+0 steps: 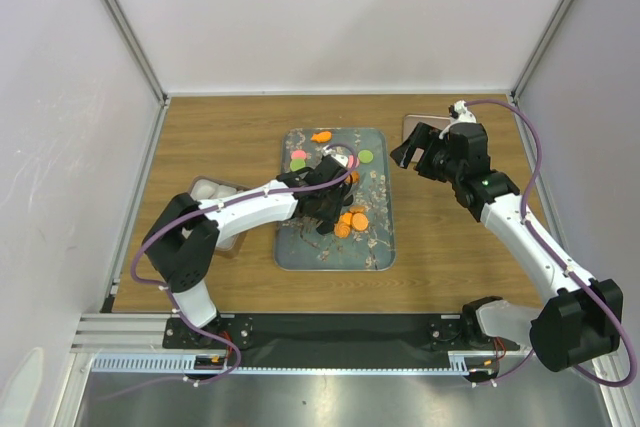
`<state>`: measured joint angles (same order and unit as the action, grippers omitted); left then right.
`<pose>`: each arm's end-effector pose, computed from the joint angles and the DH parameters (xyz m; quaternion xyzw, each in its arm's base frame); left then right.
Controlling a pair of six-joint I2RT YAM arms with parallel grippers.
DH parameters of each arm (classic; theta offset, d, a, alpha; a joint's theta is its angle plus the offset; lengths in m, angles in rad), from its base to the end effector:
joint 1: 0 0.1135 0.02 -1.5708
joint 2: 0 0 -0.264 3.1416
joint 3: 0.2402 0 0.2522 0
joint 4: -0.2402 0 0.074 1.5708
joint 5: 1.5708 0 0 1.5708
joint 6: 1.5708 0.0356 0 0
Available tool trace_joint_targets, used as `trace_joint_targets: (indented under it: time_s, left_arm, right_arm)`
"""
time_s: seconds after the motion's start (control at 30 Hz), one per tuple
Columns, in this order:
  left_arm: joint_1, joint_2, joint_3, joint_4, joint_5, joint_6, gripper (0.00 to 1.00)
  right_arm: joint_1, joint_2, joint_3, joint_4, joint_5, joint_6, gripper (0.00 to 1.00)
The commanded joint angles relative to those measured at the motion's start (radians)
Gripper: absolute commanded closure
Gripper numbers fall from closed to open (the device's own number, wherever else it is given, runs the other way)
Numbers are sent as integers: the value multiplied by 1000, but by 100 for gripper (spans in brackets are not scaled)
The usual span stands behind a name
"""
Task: Pack the cookies
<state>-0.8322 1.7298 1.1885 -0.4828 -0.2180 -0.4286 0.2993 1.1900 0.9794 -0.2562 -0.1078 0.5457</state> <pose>0.2475 -0.2604 0.2065 0.1631 0.9436 -0.0736 0.2785 0.2585 0.0838 0.3168 0.0765 0.8473 0.2565 0.4588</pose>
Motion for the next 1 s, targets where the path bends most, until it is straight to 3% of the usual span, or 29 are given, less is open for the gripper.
trace_joint_targets:
  time_s: [0.0,0.97]
  left_arm:
    - [4,-9,42,7,-1,-15,49]
    - [44,-42,86,-39,43,8,61]
  right_arm:
    - [3,-23,2,29,-9,-10,12]
    - [4,-17,1,29,-13,-10,13]
